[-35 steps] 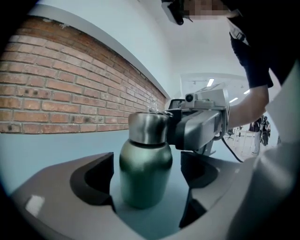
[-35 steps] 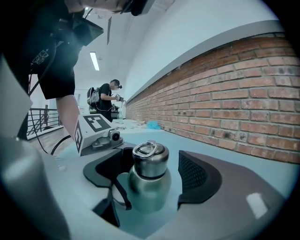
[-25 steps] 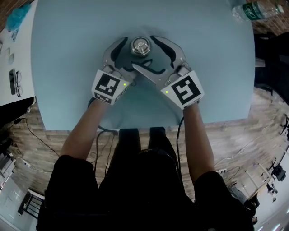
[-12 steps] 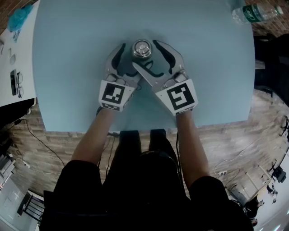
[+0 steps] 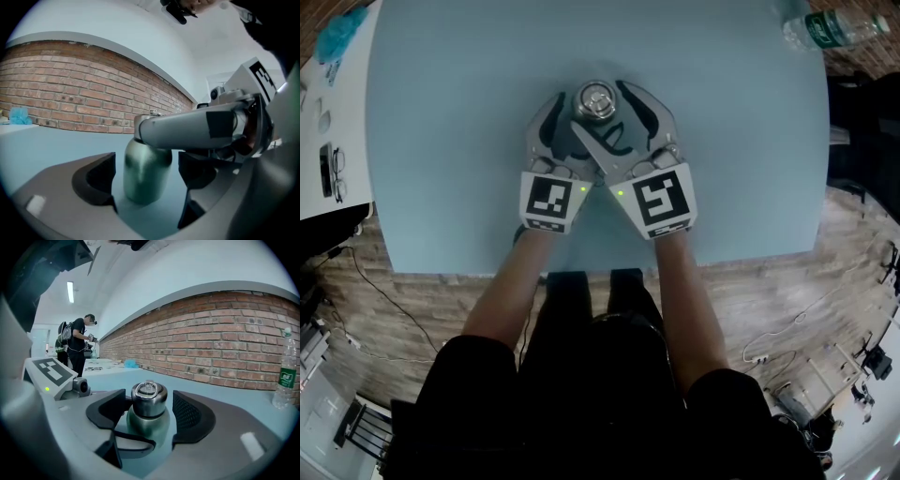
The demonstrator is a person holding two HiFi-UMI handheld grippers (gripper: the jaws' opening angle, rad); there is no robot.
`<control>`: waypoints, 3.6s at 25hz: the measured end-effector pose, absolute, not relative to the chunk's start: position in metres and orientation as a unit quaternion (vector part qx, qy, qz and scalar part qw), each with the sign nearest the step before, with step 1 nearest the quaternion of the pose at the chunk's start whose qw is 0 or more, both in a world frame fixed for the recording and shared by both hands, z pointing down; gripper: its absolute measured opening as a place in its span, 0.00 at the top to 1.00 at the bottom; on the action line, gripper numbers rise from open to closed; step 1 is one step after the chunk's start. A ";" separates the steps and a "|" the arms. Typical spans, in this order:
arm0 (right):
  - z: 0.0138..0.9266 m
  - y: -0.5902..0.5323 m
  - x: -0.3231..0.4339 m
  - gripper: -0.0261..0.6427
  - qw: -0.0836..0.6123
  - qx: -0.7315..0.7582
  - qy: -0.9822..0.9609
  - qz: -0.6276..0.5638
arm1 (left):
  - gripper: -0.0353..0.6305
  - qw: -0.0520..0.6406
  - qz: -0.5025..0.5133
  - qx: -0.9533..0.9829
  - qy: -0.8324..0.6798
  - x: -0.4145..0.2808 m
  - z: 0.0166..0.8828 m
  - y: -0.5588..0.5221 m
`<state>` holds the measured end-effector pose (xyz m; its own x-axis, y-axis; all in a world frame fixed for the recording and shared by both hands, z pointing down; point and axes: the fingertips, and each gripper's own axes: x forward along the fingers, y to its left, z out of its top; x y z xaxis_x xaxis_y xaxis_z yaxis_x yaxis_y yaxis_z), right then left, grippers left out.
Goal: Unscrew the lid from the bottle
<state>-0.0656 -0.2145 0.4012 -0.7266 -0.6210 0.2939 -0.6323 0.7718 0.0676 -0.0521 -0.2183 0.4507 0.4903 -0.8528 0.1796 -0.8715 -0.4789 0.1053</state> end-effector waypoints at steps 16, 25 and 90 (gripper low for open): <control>0.399 -0.221 -0.075 0.52 0.172 0.338 -0.925 -0.004 | 0.38 0.092 0.042 0.849 -0.518 -0.047 0.446 -0.227; 0.402 -0.222 -0.076 0.55 0.176 0.334 -0.926 0.000 | 0.40 0.094 0.047 0.851 -0.515 -0.047 0.450 -0.228; 0.400 -0.212 -0.081 0.56 0.141 0.179 -0.973 -0.026 | 0.41 0.060 0.066 0.955 -0.281 -0.041 0.448 -0.219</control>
